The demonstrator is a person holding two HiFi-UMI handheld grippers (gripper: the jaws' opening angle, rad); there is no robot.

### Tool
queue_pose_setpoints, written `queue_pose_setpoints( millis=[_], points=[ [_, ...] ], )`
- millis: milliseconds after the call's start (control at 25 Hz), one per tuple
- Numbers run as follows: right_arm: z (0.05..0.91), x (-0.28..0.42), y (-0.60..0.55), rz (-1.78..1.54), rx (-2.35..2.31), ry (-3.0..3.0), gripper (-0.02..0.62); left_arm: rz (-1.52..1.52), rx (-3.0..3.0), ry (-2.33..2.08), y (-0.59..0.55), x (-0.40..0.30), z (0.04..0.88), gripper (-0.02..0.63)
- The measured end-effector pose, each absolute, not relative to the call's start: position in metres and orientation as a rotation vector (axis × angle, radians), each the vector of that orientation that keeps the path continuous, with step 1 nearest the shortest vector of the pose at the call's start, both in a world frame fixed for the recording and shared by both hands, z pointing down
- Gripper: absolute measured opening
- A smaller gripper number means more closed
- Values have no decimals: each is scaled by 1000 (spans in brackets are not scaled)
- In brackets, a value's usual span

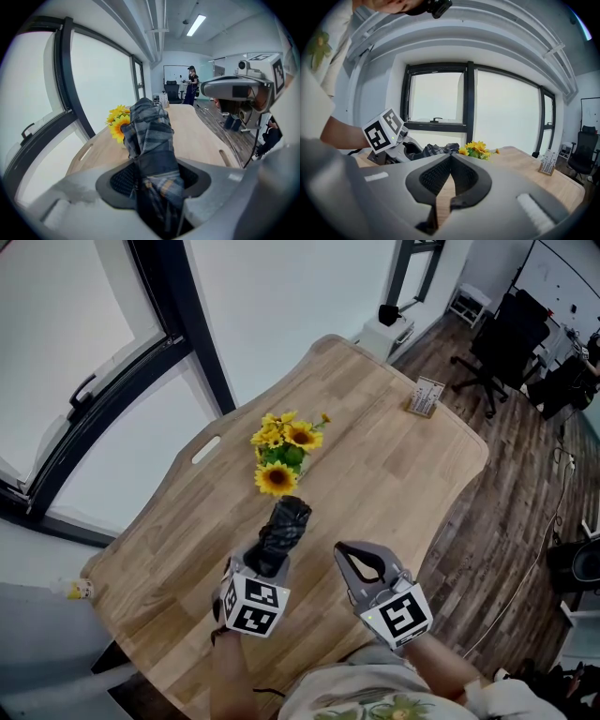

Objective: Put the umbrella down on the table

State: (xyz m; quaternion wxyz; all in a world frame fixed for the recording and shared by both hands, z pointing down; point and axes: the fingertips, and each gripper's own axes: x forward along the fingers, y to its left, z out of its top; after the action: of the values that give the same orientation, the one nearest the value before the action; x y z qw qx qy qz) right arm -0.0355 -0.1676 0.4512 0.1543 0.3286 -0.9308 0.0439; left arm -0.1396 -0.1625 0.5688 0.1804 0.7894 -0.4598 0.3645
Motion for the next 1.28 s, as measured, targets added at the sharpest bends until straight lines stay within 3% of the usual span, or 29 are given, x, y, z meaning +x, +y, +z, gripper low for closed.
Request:
queue_pose_setpoints(
  millis=[1280],
  points=[
    [486,-33,-172,195,965,-2591,0,1083,2162,-1188,-169,-139,638,229]
  ],
)
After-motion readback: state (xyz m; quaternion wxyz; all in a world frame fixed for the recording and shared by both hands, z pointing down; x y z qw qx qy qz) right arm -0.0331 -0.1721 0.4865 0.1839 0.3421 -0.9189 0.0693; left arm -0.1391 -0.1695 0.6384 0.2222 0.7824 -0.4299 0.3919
